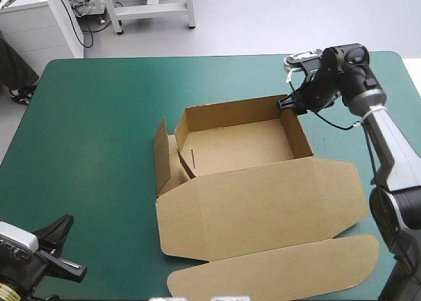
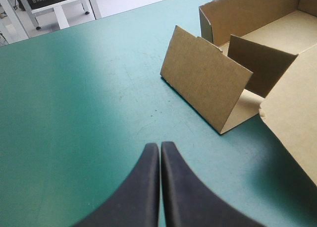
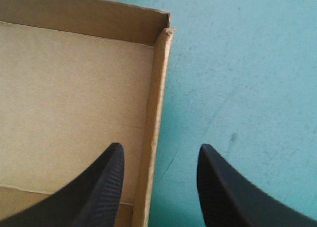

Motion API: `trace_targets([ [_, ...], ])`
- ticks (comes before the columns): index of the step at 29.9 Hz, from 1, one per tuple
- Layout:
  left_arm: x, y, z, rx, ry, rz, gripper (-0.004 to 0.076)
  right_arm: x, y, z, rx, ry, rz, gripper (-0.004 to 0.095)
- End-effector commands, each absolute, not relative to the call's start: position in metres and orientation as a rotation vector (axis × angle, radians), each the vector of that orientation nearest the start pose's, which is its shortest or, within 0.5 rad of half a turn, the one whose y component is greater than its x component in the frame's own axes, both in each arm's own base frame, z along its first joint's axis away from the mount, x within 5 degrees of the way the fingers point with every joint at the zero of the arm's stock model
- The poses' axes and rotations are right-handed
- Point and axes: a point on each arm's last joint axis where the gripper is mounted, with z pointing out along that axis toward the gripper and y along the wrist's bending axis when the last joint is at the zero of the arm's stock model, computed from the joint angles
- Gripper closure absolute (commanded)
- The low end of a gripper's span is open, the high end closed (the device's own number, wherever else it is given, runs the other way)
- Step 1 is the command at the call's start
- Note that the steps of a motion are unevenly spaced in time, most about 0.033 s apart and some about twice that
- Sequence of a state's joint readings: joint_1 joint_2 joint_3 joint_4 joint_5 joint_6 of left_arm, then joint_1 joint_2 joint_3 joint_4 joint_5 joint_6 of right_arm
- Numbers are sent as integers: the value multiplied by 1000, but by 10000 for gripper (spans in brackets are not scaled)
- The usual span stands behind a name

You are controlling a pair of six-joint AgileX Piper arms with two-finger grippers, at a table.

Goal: Fold the box

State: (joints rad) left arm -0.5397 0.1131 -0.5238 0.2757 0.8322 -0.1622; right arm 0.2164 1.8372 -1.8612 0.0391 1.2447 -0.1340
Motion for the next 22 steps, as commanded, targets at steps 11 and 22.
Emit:
trace_targets([
  [11, 27, 5, 317, 383, 1766, -180, 731, 414, 102, 300, -453, 2799, 204, 532],
  [22, 27, 5, 317, 383, 1766, -180, 731, 408, 98, 314, -458, 2766, 159, 928],
])
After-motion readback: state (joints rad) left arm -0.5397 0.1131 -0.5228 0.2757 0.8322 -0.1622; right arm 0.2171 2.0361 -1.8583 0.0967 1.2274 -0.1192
